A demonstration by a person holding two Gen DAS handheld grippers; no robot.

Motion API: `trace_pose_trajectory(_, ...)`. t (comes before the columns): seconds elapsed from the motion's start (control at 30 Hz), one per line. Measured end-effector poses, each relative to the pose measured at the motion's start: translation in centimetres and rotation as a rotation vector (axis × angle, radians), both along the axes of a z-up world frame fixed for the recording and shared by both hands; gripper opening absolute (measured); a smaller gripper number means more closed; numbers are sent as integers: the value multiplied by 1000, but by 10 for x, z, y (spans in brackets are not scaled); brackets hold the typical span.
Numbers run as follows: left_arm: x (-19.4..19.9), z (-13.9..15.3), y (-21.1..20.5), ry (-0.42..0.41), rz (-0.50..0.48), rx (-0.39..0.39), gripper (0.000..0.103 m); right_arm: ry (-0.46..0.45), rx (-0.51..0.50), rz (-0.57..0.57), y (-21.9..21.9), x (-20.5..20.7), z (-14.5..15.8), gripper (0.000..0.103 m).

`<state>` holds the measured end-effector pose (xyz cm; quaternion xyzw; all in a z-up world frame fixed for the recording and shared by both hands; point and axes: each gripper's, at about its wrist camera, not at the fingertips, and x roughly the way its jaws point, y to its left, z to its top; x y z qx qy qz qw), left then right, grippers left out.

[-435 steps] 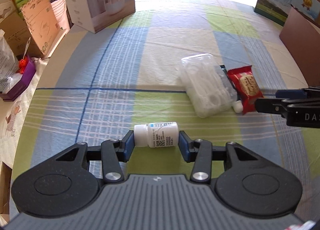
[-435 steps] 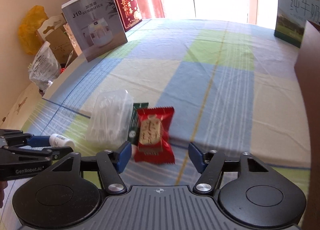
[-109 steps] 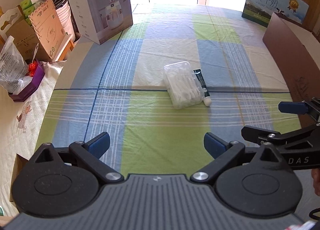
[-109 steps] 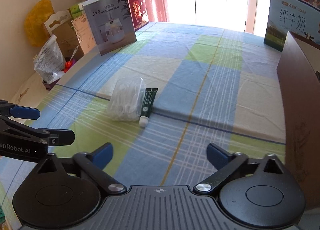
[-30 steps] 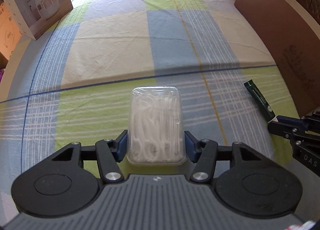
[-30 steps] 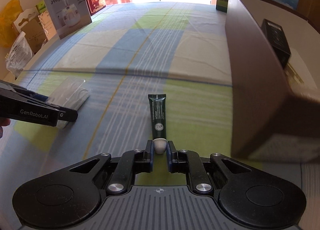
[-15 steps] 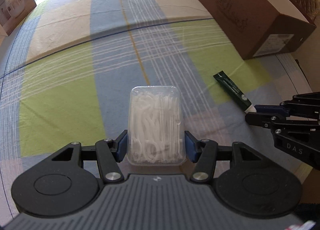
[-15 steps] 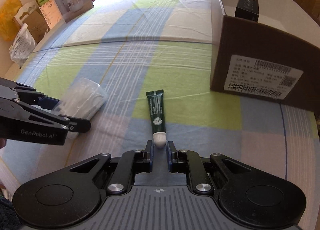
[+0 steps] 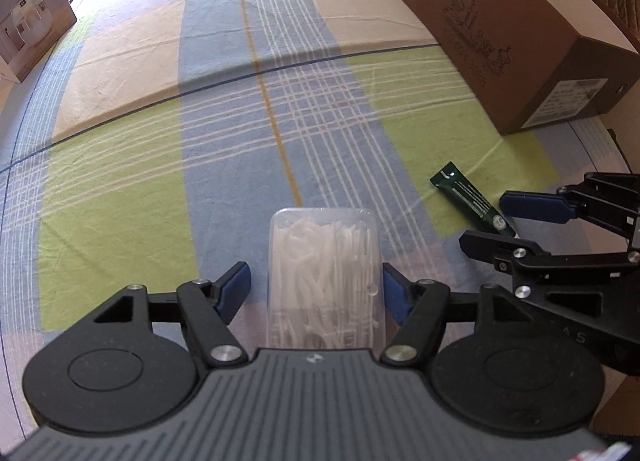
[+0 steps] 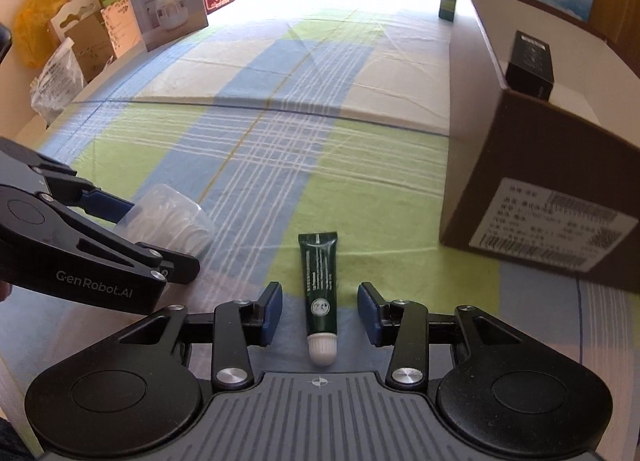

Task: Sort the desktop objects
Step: 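Carry the floss-pick case and green tube over the brown box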

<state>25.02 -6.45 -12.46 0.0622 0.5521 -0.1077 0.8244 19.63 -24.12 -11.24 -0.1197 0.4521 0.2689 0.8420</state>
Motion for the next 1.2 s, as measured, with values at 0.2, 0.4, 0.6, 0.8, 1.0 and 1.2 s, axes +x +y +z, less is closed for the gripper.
trace_pose_trajectory(0.2, 2, 2, -3, -12, 3, 11, 53, -25, -28, 28, 3, -1, -3, 38)
trace_pose_trajectory(0.4, -1, 3, -3, -15, 22, 7, 53, -38, -32, 77, 8, -6, -4, 19)
trace_pose_trajectory(0.6, -3, 3, -4, -13, 35, 8, 53, -25, -25, 92, 9, -9, -4, 14)
trace_pose_trajectory(0.8, -6, 5, -6, 3, 36, -3, 53, 60, 22, 60, 0, -4, 0, 14)
trace_pose_trajectory(1.0, -10, 18, -11, -15, 35, -10, 52, 106, 97, 22, -17, -3, 18, 14)
trace_pose_trajectory(1.2, -9, 43, -22, -57, 31, -23, 52, 92, 188, -3, -38, -1, 50, 14)
